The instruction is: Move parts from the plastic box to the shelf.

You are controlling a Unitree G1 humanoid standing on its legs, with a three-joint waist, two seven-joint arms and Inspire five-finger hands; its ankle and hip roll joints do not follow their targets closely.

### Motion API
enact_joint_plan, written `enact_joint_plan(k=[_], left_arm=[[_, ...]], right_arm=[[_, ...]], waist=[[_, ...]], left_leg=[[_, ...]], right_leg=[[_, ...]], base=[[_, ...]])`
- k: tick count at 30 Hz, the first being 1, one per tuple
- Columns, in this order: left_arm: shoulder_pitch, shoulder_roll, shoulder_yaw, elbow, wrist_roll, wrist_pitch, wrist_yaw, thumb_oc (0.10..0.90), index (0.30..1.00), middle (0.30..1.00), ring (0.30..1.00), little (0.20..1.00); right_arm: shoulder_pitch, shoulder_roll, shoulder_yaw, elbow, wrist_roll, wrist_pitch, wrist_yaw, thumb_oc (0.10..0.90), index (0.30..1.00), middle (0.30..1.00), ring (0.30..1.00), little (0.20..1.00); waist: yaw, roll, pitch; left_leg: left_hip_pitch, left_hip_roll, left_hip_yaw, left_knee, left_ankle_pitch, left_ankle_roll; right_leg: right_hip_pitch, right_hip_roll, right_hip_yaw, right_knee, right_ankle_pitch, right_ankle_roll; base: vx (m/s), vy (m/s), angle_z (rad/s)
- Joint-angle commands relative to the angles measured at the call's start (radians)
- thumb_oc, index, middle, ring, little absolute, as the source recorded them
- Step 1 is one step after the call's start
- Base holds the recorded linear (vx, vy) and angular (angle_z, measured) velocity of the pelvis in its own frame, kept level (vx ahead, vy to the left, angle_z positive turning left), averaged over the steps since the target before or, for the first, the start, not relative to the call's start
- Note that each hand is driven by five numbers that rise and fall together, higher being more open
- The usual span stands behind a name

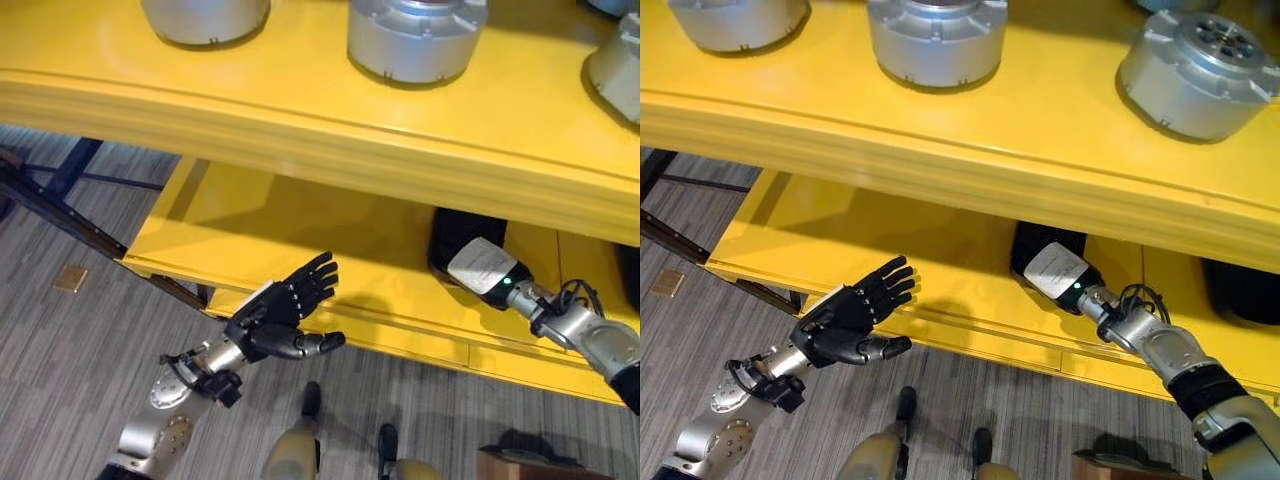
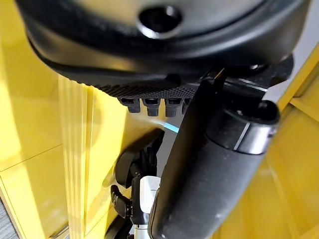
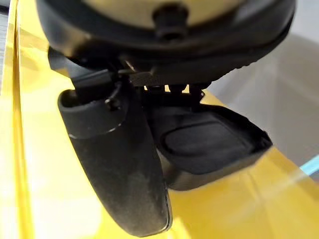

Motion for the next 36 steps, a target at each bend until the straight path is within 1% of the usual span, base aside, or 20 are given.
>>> enact_joint_plan(k=[1, 3, 5, 7, 8, 10, 13, 15, 16, 18, 19, 21, 22, 24, 27, 29, 30, 34, 35, 36], left_arm=[[0.0, -0.031, 0.049, -0.092, -0.049, -0.082, -0.05, 0.9, 1.0, 1.0, 1.0, 1.0], [0.005, -0.036, 0.048, -0.093, -0.047, -0.079, -0.048, 0.9, 1.0, 1.0, 1.0, 1.0], [0.014, -0.052, 0.045, -0.095, -0.03, -0.085, -0.04, 0.9, 1.0, 1.0, 1.0, 1.0], [0.019, -0.061, 0.045, -0.093, -0.024, -0.087, -0.034, 0.9, 1.0, 1.0, 1.0, 1.0], [0.024, -0.069, 0.047, -0.088, -0.02, -0.087, -0.041, 0.9, 1.0, 1.0, 1.0, 1.0], [0.031, -0.076, 0.048, -0.094, -0.009, -0.081, -0.036, 0.9, 1.0, 1.0, 1.0, 1.0], [0.033, -0.084, 0.041, -0.096, -0.004, -0.08, -0.033, 0.9, 1.0, 1.0, 1.0, 1.0], [0.032, -0.081, 0.036, -0.098, -0.014, -0.081, -0.028, 0.9, 1.0, 1.0, 1.0, 1.0], [0.033, -0.082, 0.033, -0.099, -0.015, -0.084, -0.026, 0.9, 1.0, 1.0, 1.0, 1.0], [0.035, -0.083, 0.03, -0.101, -0.02, -0.087, -0.02, 0.9, 1.0, 1.0, 1.0, 1.0], [0.036, -0.083, 0.029, -0.101, -0.026, -0.089, -0.018, 0.9, 1.0, 1.0, 1.0, 1.0], [0.039, -0.085, 0.03, -0.104, -0.027, -0.089, -0.014, 0.9, 1.0, 1.0, 1.0, 1.0], [0.039, -0.088, 0.03, -0.102, -0.035, -0.091, -0.014, 0.9, 1.0, 1.0, 1.0, 1.0], [0.045, -0.091, 0.037, -0.106, -0.039, -0.09, -0.019, 0.9, 1.0, 1.0, 1.0, 1.0], [0.053, -0.095, 0.039, -0.114, -0.045, -0.087, -0.018, 0.9, 1.0, 1.0, 1.0, 1.0], [0.05, -0.093, 0.038, -0.117, -0.052, -0.08, -0.013, 0.9, 1.0, 1.0, 1.0, 1.0], [0.05, -0.093, 0.038, -0.117, -0.052, -0.08, -0.013, 0.9, 1.0, 1.0, 1.0, 1.0], [0.043, -0.095, 0.03, -0.121, -0.047, -0.077, -0.006, 0.9, 1.0, 1.0, 1.0, 1.0], [0.041, -0.097, 0.027, -0.121, -0.046, -0.075, -0.001, 0.9, 1.0, 1.0, 1.0, 1.0], [0.041, -0.103, 0.024, -0.12, -0.042, -0.074, 0.0, 0.9, 1.0, 1.0, 1.0, 1.0]], right_arm=[[0.027, -0.014, 0.04, -0.012, 0.032, 0.007, 0.07, 0.9, 1.0, 1.0, 1.0, 1.0], [0.055, -0.004, 0.033, -0.018, 0.038, 0.012, 0.094, 0.9, 1.0, 1.0, 1.0, 1.0], [0.107, 0.022, 0.014, -0.017, 0.044, 0.05, 0.126, 0.9, 1.0, 1.0, 1.0, 1.0], [0.132, 0.037, 0.003, -0.012, 0.049, 0.064, 0.142, 0.9, 1.0, 1.0, 1.0, 1.0], [0.159, 0.047, -0.01, -0.002, 0.05, 0.099, 0.133, 0.9, 1.0, 1.0, 1.0, 1.0], [0.186, 0.064, -0.035, 0.016, 0.057, 0.16, 0.066, 0.9, 1.0, 1.0, 1.0, 1.0], [0.202, 0.079, -0.072, 0.037, 0.09, 0.234, -0.092, 0.9, 1.0, 1.0, 1.0, 1.0], [0.202, 0.089, -0.099, 0.041, 0.094, 0.26, -0.168, 0.9, 1.0, 1.0, 1.0, 1.0], [0.205, 0.1, -0.123, 0.044, 0.121, 0.264, -0.239, 0.9, 1.0, 1.0, 1.0, 1.0], [0.205, 0.111, -0.144, 0.038, 0.15, 0.248, -0.295, 0.9, 1.0, 1.0, 1.0, 1.0], [0.206, 0.12, -0.159, 0.036, 0.168, 0.228, -0.321, 0.9, 1.0, 1.0, 1.0, 1.0], [0.208, 0.13, -0.174, 0.03, 0.177, 0.206, -0.329, 0.9, 1.0, 1.0, 1.0, 1.0], [0.206, 0.136, -0.181, 0.025, 0.183, 0.183, -0.329, 0.9, 1.0, 1.0, 1.0, 1.0], [0.211, 0.14, -0.187, 0.019, 0.216, 0.145, -0.302, 0.9, 1.0, 1.0, 1.0, 1.0], [0.213, 0.152, -0.182, 0.01, 0.295, 0.118, -0.258, 0.9, 1.0, 1.0, 1.0, 1.0], [0.209, 0.156, -0.18, 0.006, 0.317, 0.093, -0.232, 0.9, 1.0, 1.0, 1.0, 1.0], [0.209, 0.156, -0.18, 0.006, 0.317, 0.093, -0.232, 0.9, 1.0, 1.0, 1.0, 1.0], [0.193, 0.166, -0.158, -0.017, 0.376, 0.062, -0.148, 0.9, 1.0, 1.0, 1.0, 1.0], [0.187, 0.169, -0.15, -0.02, 0.412, 0.057, -0.114, 0.9, 1.0, 1.0, 1.0, 1.0], [0.19, 0.181, -0.14, -0.03, 0.459, 0.067, -0.096, 0.9, 1.0, 1.0, 1.0, 1.0]], waist=[[-0.004, -0.025, -0.059], [-0.009, -0.027, -0.063], [-0.019, -0.03, -0.07], [-0.023, -0.03, -0.074], [-0.027, -0.03, -0.077], [-0.032, -0.027, -0.081], [-0.039, -0.02, -0.083], [-0.044, -0.013, -0.082], [-0.048, -0.006, -0.082], [-0.053, 0.001, -0.082], [-0.056, 0.006, -0.082], [-0.059, 0.012, -0.083], [-0.062, 0.018, -0.083], [-0.064, 0.025, -0.086], [-0.065, 0.031, -0.089], [-0.066, 0.033, -0.09], [-0.066, 0.033, -0.09], [-0.065, 0.035, -0.091], [-0.064, 0.034, -0.093], [-0.064, 0.034, -0.094]], left_leg=[[0.058, -0.033, 0.05, 0.089, -0.197, 0.036], [0.066, -0.031, 0.054, 0.087, -0.198, 0.037], [0.078, -0.028, 0.061, 0.085, -0.201, 0.038], [0.084, -0.027, 0.066, 0.084, -0.202, 0.039], [0.089, -0.026, 0.069, 0.083, -0.204, 0.039], [0.096, -0.025, 0.075, 0.082, -0.205, 0.041], [0.098, -0.027, 0.079, 0.084, -0.209, 0.044], [0.096, -0.028, 0.081, 0.088, -0.212, 0.045], [0.096, -0.029, 0.081, 0.089, -0.214, 0.047], [0.096, -0.029, 0.083, 0.089, -0.215, 0.046], [0.097, -0.031, 0.083, 0.09, -0.217, 0.047], [0.098, -0.033, 0.083, 0.091, -0.219, 0.047], [0.1, -0.034, 0.083, 0.091, -0.22, 0.047], [0.101, -0.035, 0.083, 0.091, -0.219, 0.046], [0.107, -0.037, 0.082, 0.092, -0.221, 0.046], [0.109, -0.038, 0.082, 0.09, -0.221, 0.047], [0.109, -0.038, 0.082, 0.09, -0.221, 0.047], [0.112, -0.04, 0.078, 0.09, -0.222, 0.046], [0.113, -0.04, 0.077, 0.092, -0.222, 0.046], [0.115, -0.039, 0.078, 0.092, -0.221, 0.046]], right_leg=[[-0.122, 0.054, -0.022, 0.077, 0.03, -0.021], [-0.118, 0.052, -0.019, 0.077, 0.031, -0.019], [-0.11, 0.051, -0.013, 0.074, 0.032, -0.015], [-0.107, 0.05, -0.011, 0.075, 0.032, -0.013], [-0.103, 0.049, -0.009, 0.073, 0.032, -0.012], [-0.1, 0.048, -0.006, 0.072, 0.033, -0.009], [-0.1, 0.046, -0.001, 0.073, 0.033, -0.007], [-0.103, 0.045, 0.002, 0.078, 0.029, -0.006], [-0.104, 0.045, 0.005, 0.079, 0.027, -0.006], [-0.105, 0.046, 0.008, 0.079, 0.026, -0.005], [-0.105, 0.045, 0.01, 0.08, 0.024, -0.005], [-0.105, 0.044, 0.012, 0.081, 0.022, -0.005], [-0.105, 0.042, 0.012, 0.082, 0.021, -0.004], [-0.104, 0.041, 0.013, 0.082, 0.02, -0.005], [-0.099, 0.038, 0.012, 0.082, 0.018, -0.006], [-0.099, 0.037, 0.012, 0.083, 0.017, -0.006], [-0.098, 0.037, 0.012, 0.083, 0.017, -0.006], [-0.098, 0.034, 0.008, 0.086, 0.015, -0.007], [-0.097, 0.033, 0.007, 0.086, 0.015, -0.008], [-0.095, 0.032, 0.006, 0.087, 0.015, -0.008]], base=[[0.0, 0.0, 0.0], [0.05, 0.031, -0.11], [0.07, 0.037, -0.12], [0.05, 0.033, -0.06], [0.06, 0.031, -0.05], [0.05, 0.032, -0.03], [0.02, 0.02, 0.01], [0.0, 0.038, -0.02], [0.0, 0.053, -0.05], [0.0, 0.053, -0.09], [0.01, 0.055, -0.13], [0.02, 0.054, -0.12], [0.02, 0.055, -0.04], [0.03, 0.057, -0.02], [0.03, 0.04, 0.01], [0.0, 0.0, 0.0], [0.0, 0.0, 0.0], [0.0, 0.0, 0.0], [0.03, 0.007, 0.01], [0.04, 0.009, 0.01]])
